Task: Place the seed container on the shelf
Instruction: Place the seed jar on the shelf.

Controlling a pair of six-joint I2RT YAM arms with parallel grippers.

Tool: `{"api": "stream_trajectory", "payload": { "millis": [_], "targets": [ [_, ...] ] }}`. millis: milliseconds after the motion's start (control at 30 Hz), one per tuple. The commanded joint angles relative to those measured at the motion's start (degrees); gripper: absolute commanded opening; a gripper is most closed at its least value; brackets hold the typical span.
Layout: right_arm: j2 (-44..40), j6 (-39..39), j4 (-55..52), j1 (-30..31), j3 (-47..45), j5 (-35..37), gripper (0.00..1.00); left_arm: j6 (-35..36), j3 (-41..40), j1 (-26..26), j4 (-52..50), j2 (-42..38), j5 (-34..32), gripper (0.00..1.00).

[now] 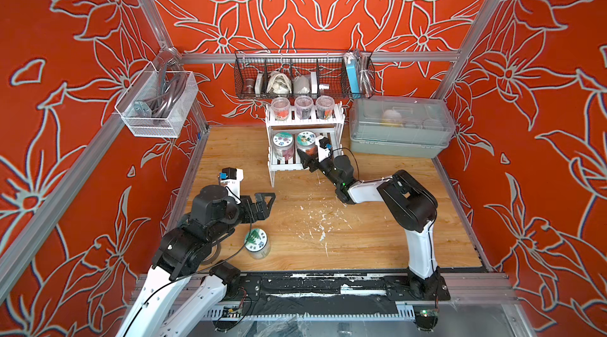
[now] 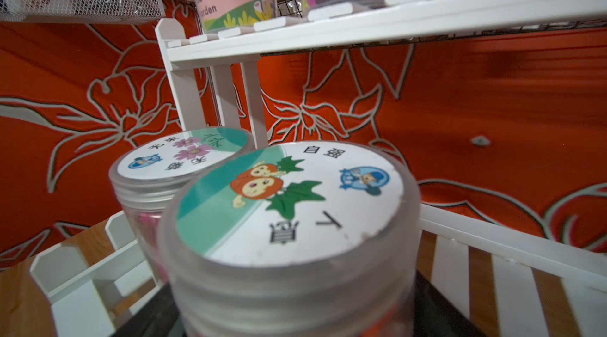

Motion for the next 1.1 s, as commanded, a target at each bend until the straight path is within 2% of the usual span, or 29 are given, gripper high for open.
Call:
{"api": "stream_trajectory", "payload": {
  "millis": [0,200,333,600,1067],
  "targets": [
    [1.19,0.87,2.5,-0.22,1.87,1.02,0.71,1.05,0.34,0.3,-0.45,-0.62,-0.89,0.99],
    [1.09,0.53,-0.31,-0.22,2.85,0.28,0.73,1.22,0.26,0.31,-0.37,-0.53,-0.85,0.99],
    [-0.01,-0.44,-5.87,-0.22,4.2,-1.23,0.81,1.02,0.26,0.32,-0.2,-0.27,-0.81,0.99],
    [-1.41,-1.49,-6.94,-0.22,3.59,-0.98,0.9,0.73,-0.24,0.31,0.08,-0.36,-0.54,0.99],
    [-4.84,-3.5,-9.94,-0.13,2.32,-4.15,0.95,0.52,-0.08,0.31,-0.52,-0.35,-0.5,0.99]
  ]
}}
